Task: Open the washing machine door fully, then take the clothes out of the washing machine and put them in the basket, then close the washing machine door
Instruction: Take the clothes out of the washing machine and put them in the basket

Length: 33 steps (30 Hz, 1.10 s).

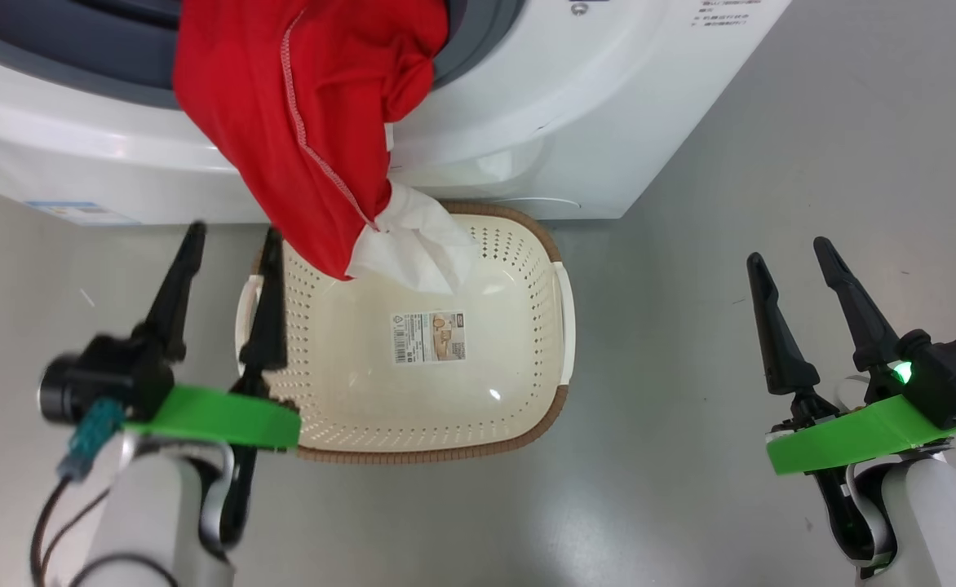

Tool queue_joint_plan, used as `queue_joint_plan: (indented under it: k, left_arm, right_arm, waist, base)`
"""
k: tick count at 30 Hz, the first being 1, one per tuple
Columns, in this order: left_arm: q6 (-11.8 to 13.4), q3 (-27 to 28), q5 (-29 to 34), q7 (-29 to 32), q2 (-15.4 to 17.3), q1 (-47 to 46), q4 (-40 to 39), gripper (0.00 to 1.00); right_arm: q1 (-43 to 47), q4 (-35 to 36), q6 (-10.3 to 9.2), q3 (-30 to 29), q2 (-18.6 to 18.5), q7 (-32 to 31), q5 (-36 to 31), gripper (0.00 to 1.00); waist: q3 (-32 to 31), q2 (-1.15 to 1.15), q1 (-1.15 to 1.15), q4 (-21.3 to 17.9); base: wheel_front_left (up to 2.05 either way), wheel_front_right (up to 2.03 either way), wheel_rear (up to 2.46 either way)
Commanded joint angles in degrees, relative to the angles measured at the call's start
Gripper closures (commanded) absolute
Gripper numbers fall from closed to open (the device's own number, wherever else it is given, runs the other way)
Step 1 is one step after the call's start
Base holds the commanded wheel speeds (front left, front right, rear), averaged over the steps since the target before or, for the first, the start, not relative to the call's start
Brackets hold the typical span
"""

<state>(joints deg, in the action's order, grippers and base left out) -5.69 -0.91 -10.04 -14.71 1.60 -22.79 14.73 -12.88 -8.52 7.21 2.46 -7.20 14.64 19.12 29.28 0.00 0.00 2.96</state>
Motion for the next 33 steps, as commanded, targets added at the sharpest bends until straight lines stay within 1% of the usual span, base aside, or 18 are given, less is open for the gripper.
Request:
queue_joint_plan:
  k: [1,7,13,17,23,28,33]
  left_arm:
    - [-0.6,1.1,0.8,-0.3,1.7,-2.0,0.2,0.00]
    - [-1.5,-2.5,0.1,-0.2,3.1,-12.8,8.2,0.00]
    - [-1.7,-5.0,-2.7,4.4,4.5,-24.3,15.3,0.00]
    - [-1.8,-8.2,-5.0,9.0,5.8,-30.4,19.4,0.00]
    - [-1.8,-13.6,-9.0,16.3,7.3,-37.6,25.0,0.00]
    - [-1.8,-17.6,-10.5,21.4,8.3,-42.6,31.0,0.00]
    - [-1.8,-19.5,-12.0,21.1,8.3,-45.2,35.2,0.00]
  right_arm:
    - [0.4,1.3,0.28,1.0,-0.4,0.4,-0.6,0.00]
    - [-0.2,1.2,0.28,1.1,-0.3,0.4,-0.7,0.00]
    - [-0.7,1.3,0.28,1.5,-0.3,0.4,-0.7,0.00]
    - [-1.0,1.3,0.28,1.8,-0.2,0.4,-0.6,0.00]
    - [-1.2,1.3,0.28,1.9,-0.3,0.4,-0.6,0.00]
    - [-1.6,1.3,0.28,2.4,-0.2,0.4,-0.6,0.00]
    - [-1.9,1.3,0.28,2.7,0.0,0.4,-0.6,0.00]
  waist:
    - [0.1,0.00,0.00,0.2]
    - [0.8,0.00,0.00,0.5]
    - [1.3,0.00,0.00,0.3]
    - [1.7,0.00,0.00,0.0]
    - [2.3,0.00,0.00,0.1]
    - [2.8,0.00,0.00,-0.4]
    - [2.9,0.00,0.00,-0.9]
  base:
    - [0.00,0.00,0.00]
    - [0.00,0.00,0.00]
    - [0.00,0.00,0.00]
    - [0.00,0.00,0.00]
    - [0.00,0.00,0.00]
    - [0.00,0.00,0.00]
    - [0.00,0.00,0.00]
